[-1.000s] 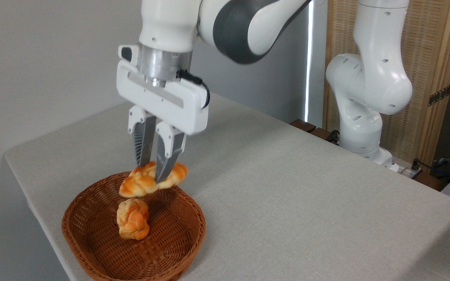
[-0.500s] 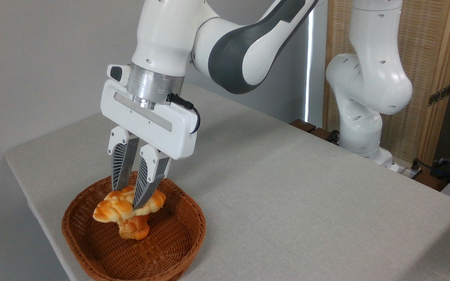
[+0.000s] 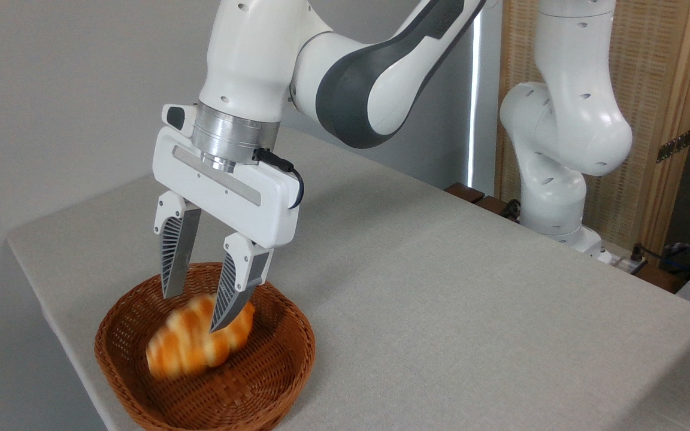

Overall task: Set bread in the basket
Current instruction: 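Open the gripper to release the croissant in the basket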

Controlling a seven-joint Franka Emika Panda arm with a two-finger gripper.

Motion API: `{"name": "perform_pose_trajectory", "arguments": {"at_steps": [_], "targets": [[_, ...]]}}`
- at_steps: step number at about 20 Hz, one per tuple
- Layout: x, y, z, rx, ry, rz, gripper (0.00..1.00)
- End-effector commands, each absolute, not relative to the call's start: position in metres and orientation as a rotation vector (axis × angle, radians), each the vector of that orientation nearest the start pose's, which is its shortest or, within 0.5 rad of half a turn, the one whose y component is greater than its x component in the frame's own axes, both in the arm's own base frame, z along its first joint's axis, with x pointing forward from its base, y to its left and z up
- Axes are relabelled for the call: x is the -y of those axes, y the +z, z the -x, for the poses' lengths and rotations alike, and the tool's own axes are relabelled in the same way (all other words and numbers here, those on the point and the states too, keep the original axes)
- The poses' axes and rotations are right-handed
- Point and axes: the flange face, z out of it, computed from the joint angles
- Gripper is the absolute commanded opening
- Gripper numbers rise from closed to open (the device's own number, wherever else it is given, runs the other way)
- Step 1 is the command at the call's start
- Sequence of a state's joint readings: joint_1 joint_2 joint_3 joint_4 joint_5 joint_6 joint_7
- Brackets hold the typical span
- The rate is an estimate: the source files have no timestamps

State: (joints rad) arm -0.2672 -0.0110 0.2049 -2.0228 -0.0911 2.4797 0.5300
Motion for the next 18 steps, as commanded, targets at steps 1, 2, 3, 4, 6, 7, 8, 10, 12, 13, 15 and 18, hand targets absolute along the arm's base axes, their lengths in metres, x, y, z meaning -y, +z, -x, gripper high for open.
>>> {"name": "perform_pose_trajectory", "arguments": {"at_steps": [1, 2, 3, 4, 6, 7, 8, 10, 12, 13, 15, 18], "targets": [[0.036, 0.509, -0.59, -0.789, -0.751, 2.911, 1.0], [0.036, 0.51, -0.59, -0.785, -0.751, 2.913, 1.0], [0.036, 0.51, -0.59, -0.785, -0.749, 2.914, 1.0], [0.036, 0.511, -0.59, -0.783, -0.749, 2.915, 1.0], [0.036, 0.513, -0.588, -0.781, -0.75, 2.917, 1.0], [0.035, 0.514, -0.587, -0.781, -0.74, 2.923, 1.0], [0.035, 0.514, -0.586, -0.783, -0.729, 2.927, 1.0], [0.034, 0.515, -0.583, -0.787, -0.7, 2.942, 1.0], [0.033, 0.52, -0.58, -0.787, -0.694, 2.947, 1.0], [0.033, 0.524, -0.577, -0.788, -0.687, 2.953, 1.0], [0.033, 0.524, -0.571, -0.803, -0.622, 2.978, 1.0], [0.032, 0.527, -0.559, -0.845, -0.505, 2.98, 1.0]]}}
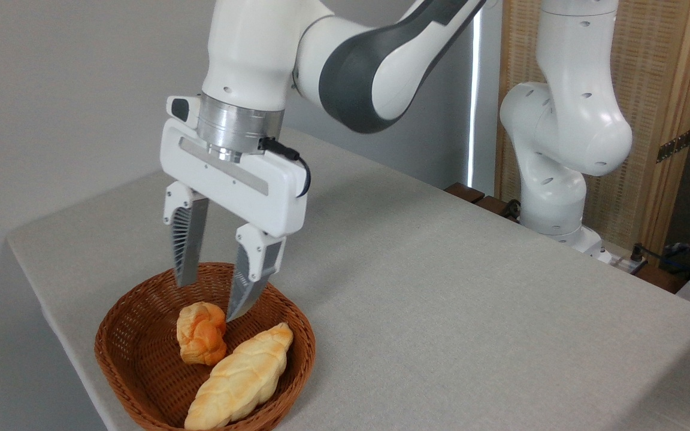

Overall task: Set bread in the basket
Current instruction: 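Open the gripper to release the croissant in the basket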

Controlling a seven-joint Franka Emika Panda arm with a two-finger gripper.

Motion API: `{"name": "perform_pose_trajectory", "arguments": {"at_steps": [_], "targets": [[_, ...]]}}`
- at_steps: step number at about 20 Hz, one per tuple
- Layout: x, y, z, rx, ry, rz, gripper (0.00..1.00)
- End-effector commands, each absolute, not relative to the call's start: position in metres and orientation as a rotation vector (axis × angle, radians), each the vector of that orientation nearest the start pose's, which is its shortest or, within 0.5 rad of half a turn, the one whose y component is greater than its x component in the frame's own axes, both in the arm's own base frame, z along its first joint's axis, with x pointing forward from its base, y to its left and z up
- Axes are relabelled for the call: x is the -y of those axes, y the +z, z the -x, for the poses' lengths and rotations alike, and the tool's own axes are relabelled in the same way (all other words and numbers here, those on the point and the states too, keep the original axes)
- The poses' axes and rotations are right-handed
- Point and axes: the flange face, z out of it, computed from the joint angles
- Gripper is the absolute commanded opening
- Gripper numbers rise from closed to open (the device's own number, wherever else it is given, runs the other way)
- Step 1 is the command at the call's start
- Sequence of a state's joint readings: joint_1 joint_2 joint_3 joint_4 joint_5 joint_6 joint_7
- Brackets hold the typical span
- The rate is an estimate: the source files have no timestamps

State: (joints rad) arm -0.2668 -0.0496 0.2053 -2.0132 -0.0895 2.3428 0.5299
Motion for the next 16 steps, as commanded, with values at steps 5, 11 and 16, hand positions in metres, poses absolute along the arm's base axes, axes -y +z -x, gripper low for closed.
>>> {"name": "perform_pose_trajectory", "arguments": {"at_steps": [5, 11, 16], "targets": [[0.03, 0.541, -0.547, -0.863, -0.395, 3.005, 1.0], [0.02, 0.565, -0.535, -0.87, -0.318, 3.033, 1.0], [0.01, 0.562, -0.536, -0.838, -0.306, 3.049, 1.0]]}}
